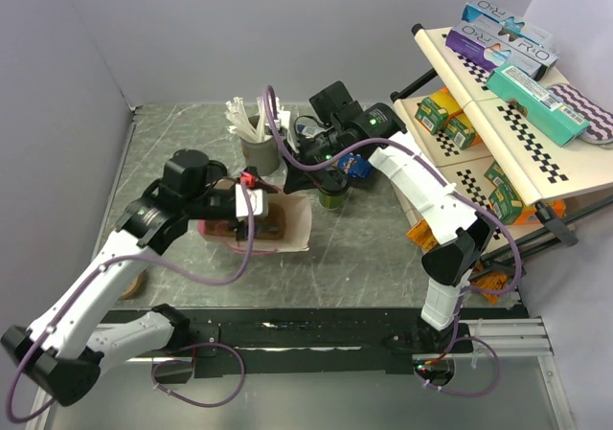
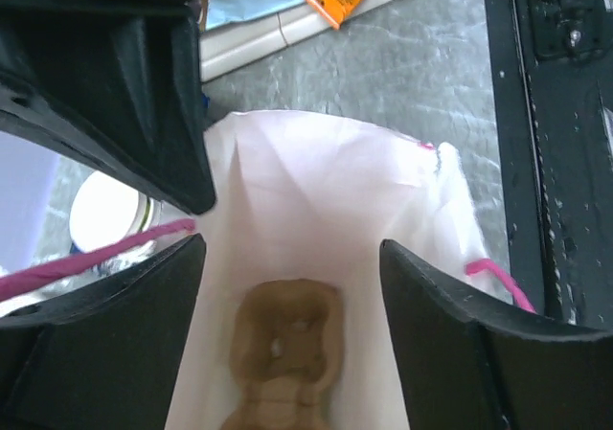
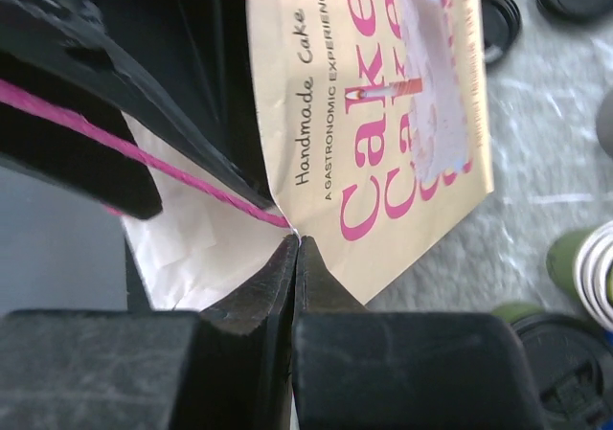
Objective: Pack the takeout coffee
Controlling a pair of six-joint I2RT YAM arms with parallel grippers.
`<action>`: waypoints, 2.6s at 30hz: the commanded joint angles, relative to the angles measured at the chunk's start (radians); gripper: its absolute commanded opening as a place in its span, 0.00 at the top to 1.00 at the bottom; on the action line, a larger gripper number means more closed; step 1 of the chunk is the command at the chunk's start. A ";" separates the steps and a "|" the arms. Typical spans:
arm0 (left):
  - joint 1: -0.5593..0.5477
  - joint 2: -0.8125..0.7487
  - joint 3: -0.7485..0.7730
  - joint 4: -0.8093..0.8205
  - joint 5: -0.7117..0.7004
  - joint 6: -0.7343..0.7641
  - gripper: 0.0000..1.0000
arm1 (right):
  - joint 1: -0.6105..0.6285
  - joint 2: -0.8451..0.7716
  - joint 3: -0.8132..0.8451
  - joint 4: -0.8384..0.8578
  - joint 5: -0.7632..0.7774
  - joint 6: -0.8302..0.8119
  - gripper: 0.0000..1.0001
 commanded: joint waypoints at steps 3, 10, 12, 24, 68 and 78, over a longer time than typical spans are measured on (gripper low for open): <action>0.003 -0.093 0.055 -0.150 -0.029 0.118 0.20 | -0.012 0.042 0.023 -0.030 0.111 0.015 1.00; 0.003 -0.040 0.053 -0.185 0.053 0.050 0.24 | -0.002 0.073 0.091 -0.023 0.099 0.041 1.00; 0.003 -0.011 0.058 -0.190 0.077 0.069 0.25 | 0.009 0.067 0.080 -0.020 0.104 0.053 1.00; 0.005 0.123 0.058 -0.291 -0.020 0.289 0.26 | 0.009 0.061 0.096 0.006 0.096 0.093 1.00; 0.213 -0.181 -0.036 0.592 -0.727 -0.326 0.21 | 0.221 -0.086 -0.075 0.049 0.321 -0.126 1.00; 0.248 -0.199 -0.076 0.586 -0.736 -0.350 0.20 | 0.334 -0.134 -0.165 0.076 0.394 -0.118 1.00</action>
